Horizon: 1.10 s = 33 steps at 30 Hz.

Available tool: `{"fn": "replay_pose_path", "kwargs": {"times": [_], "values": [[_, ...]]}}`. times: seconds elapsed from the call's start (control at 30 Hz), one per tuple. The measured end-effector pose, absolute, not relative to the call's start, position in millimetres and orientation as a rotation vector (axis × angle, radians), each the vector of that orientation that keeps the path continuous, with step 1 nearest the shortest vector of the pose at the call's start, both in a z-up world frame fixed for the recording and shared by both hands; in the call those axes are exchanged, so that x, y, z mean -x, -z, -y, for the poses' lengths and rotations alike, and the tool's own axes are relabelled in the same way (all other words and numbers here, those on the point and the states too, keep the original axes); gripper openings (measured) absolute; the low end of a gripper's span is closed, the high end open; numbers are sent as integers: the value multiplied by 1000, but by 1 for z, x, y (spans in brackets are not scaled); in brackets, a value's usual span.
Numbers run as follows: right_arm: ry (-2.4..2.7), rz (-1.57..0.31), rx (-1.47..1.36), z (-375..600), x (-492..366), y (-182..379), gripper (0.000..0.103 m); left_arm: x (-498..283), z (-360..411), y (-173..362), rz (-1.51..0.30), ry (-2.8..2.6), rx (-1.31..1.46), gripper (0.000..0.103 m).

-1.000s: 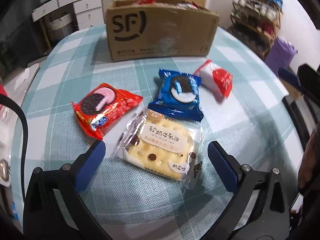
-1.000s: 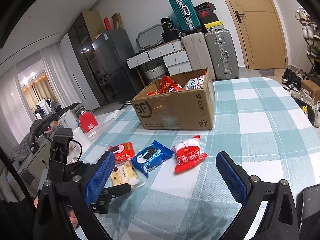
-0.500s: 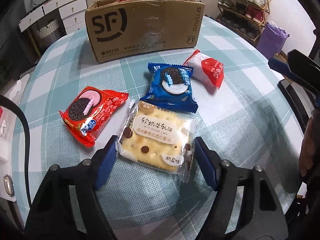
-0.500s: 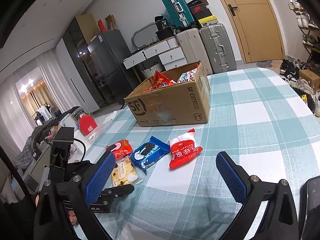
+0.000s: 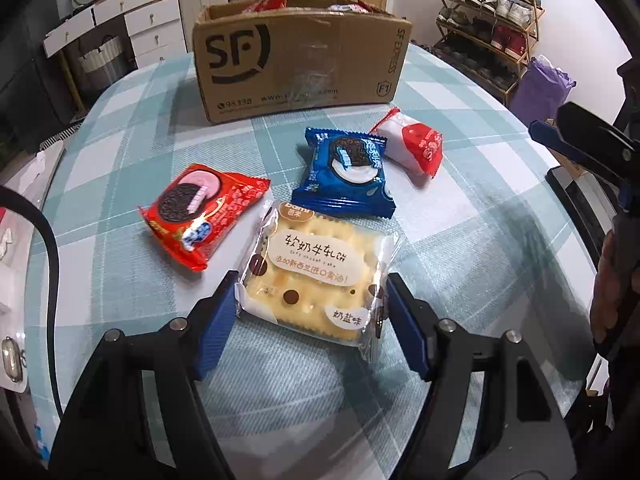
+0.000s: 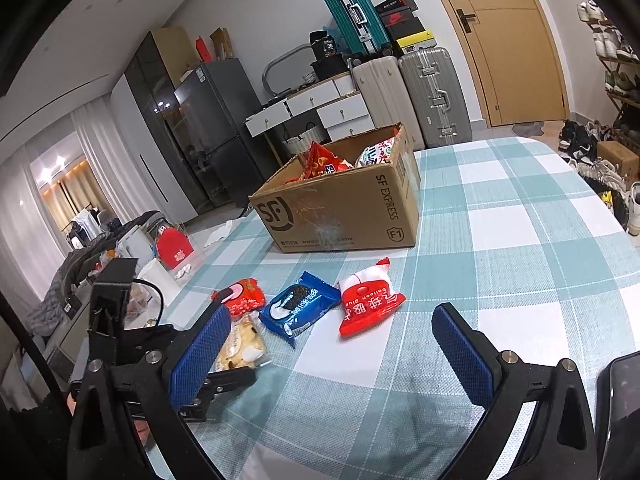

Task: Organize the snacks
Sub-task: 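Withdraw both tools from the box toward the remaining snack packs, then grasp the cracker pack with the left gripper while the right gripper grasps the red-white bag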

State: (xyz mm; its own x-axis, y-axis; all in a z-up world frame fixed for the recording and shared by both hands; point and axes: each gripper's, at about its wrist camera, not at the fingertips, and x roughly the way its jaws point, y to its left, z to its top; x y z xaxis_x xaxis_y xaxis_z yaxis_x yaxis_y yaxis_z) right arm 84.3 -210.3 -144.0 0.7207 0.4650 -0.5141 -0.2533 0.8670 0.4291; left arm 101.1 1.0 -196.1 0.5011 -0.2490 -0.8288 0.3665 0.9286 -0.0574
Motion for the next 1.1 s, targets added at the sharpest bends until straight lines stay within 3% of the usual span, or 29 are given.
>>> {"fn": "replay_pose_path", "kwargs": {"times": [0.47,1.0,1.1], "values": [[-381,-706,-237,196,-104,141,102,-84,-37,183,-947,352,-24,69],[-381,-889,65,154,-181,185,102,-73,-88,176,-926,293,92,69],[-377,-905,87,151,-187,189,93,-73,-94,176,-925,285,109,69]]}}
